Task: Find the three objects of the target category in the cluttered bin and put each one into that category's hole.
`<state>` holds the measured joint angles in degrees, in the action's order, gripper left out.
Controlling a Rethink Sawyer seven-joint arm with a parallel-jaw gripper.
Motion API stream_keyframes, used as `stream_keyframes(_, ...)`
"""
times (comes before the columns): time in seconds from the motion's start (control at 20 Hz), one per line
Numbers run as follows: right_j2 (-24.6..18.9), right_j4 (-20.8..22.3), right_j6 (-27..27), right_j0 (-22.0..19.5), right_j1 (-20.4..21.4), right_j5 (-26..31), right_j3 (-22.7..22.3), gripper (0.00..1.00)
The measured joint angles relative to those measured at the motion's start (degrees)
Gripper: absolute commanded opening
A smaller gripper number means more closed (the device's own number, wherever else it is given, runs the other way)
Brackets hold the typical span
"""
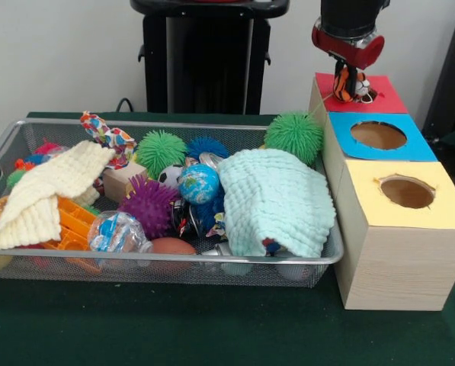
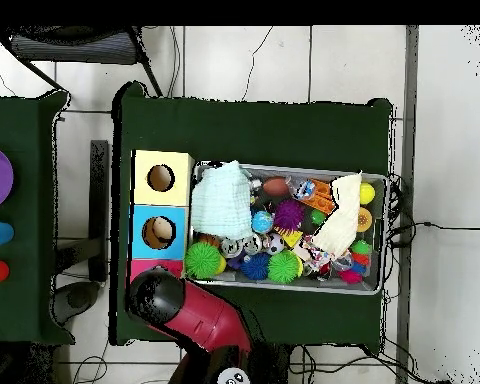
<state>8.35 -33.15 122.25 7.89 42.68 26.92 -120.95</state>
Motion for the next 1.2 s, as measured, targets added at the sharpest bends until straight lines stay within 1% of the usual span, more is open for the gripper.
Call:
stream_keyframes(0.5, -0.1, -0.5, 0.0, 0.0, 0.0, 0.0, -0.2, 0.0)
stream_keyframes(0.55, -0.1, -0.5, 0.0, 0.0, 0.0, 0.0, -0.2, 1.0)
stream_keyframes(1.2, -1.5, -0.5, 0.0, -0.1, -0.5, 1.7, -1.7, 1.0)
